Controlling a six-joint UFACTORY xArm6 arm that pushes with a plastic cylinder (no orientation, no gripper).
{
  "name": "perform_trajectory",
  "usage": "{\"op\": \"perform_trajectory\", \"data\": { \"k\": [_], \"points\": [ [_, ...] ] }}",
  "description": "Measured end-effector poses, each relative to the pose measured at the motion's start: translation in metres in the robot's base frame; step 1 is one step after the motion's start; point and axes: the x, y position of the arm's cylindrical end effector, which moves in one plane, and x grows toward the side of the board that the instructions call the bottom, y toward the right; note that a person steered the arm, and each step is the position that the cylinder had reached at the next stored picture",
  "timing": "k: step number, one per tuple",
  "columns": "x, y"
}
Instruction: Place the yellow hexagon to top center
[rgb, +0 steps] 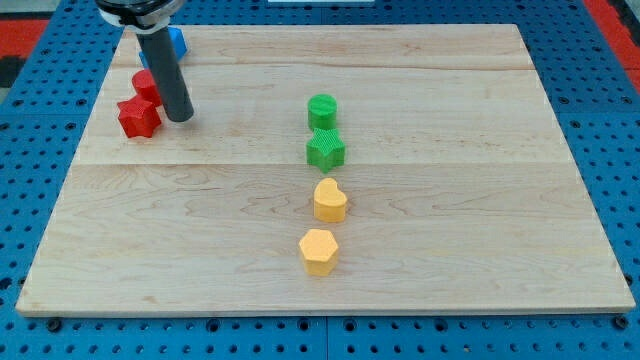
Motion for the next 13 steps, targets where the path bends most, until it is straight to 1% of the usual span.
{"op": "perform_trajectory", "data": {
  "k": [1, 2, 3, 4, 5, 6, 7, 8, 9, 10, 11, 12, 13],
  "points": [
    [0.031, 0.046],
    [0.076, 0.054],
    [0.093, -0.036],
    [0.092, -0.111],
    [0.084, -0.036],
    [0.117, 0.03],
    [0.164, 0.074],
    [0.222, 0.094],
    [0.212, 0.181],
    [0.181, 0.218],
    [0.137, 0.232],
    [0.141, 0.251],
    [0.168, 0.254]
  ]
}}
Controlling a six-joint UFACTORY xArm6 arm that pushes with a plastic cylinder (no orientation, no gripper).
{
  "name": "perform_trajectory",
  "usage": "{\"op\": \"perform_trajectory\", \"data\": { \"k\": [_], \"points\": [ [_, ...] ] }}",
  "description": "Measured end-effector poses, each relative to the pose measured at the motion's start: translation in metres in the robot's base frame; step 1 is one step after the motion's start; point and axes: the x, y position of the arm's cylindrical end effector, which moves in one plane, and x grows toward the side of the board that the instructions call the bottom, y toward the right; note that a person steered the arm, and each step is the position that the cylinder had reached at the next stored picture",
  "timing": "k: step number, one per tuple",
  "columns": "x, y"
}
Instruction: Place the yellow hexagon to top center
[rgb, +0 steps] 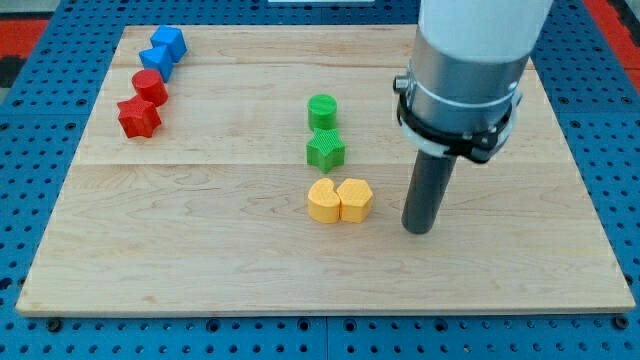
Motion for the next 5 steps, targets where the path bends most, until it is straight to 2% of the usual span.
{"op": "perform_trajectory", "data": {
  "k": [1, 3, 4, 5],
  "points": [
    [0.018, -0.043],
    [-0.052, -0.047],
    [-0.07, -0.042],
    [-0.078, -0.076]
  ]
}}
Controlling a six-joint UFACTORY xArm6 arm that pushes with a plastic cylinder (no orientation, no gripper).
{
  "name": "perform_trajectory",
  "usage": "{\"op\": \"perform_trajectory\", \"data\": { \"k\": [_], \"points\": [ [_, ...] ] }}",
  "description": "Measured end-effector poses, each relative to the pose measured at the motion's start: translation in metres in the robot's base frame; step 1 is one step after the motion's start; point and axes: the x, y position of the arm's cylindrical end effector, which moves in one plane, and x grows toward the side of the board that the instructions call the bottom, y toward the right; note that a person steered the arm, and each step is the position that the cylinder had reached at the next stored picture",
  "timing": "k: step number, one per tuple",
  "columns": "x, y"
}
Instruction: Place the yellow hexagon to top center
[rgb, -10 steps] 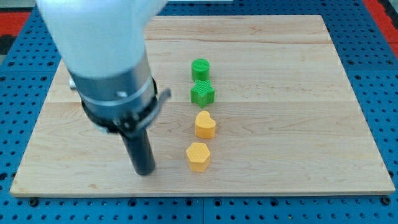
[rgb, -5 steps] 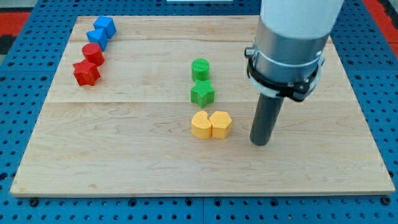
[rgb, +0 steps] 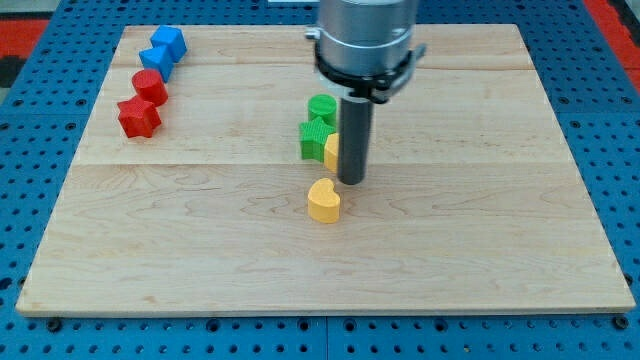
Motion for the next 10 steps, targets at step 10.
{"op": "perform_trajectory", "data": {
  "k": [10],
  "points": [
    [-0.161, -0.043]
  ]
}}
